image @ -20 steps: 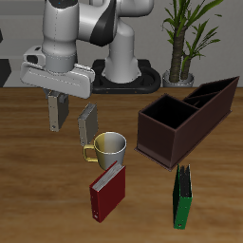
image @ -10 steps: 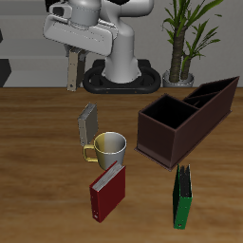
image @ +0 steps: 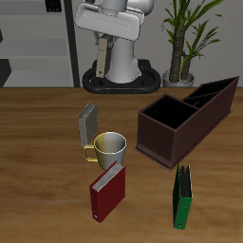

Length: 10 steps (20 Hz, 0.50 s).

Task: Place the right yellow book into the left desk caddy's front compartment

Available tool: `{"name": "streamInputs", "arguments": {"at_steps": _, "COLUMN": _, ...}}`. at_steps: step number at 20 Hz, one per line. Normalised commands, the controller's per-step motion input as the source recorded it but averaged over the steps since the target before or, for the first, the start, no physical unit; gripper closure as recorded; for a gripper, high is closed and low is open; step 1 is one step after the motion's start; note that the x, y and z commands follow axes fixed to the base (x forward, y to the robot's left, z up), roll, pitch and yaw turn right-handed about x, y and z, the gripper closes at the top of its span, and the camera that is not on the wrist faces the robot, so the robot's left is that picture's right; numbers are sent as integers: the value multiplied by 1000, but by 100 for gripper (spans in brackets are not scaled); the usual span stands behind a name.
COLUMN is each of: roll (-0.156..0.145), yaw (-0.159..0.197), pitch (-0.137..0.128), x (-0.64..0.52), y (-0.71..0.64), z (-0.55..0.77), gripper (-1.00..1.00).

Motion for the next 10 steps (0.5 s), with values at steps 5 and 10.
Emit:
{"name": "streamInputs", "arguments": {"at_steps": 5, "roll": 64, "yaw": -47, "pitch": -47, "x": -362, "y": 533, "z": 31, "gripper": 100}}
{"name": "streamInputs", "arguments": {"at_steps": 10, "roll": 23, "yaw": -71, "pitch": -48, "x": -341, "y": 359, "z": -5, "gripper": 100}}
